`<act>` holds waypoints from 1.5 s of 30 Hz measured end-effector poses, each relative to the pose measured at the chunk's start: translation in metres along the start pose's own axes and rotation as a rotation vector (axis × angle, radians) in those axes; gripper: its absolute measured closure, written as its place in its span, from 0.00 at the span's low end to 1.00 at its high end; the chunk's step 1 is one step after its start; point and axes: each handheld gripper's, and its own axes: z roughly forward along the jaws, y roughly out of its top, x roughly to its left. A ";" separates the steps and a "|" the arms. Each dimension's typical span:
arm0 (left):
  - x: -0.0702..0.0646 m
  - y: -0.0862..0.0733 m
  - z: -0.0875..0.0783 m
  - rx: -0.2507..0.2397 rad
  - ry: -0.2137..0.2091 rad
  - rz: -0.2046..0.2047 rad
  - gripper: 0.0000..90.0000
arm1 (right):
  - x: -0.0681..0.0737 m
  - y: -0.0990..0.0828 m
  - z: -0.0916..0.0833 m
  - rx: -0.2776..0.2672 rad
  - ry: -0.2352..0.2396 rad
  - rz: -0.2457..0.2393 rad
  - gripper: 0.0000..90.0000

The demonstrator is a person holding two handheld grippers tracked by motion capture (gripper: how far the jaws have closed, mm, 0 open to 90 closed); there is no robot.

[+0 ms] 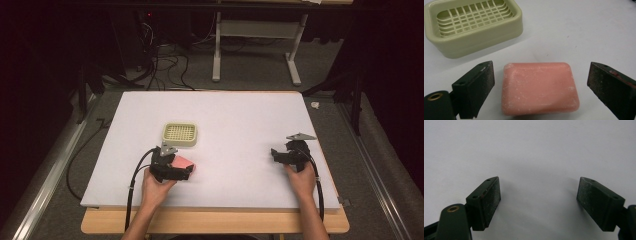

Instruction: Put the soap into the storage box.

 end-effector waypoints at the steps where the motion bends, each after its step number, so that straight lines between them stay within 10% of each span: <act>1: 0.000 0.000 0.001 0.003 0.001 -0.002 0.08 | 0.000 0.000 0.000 0.000 0.000 -0.001 0.22; 45: -0.005 -0.006 0.023 0.160 0.047 0.019 0.13 | 0.000 0.000 0.000 -0.001 -0.001 -0.005 0.22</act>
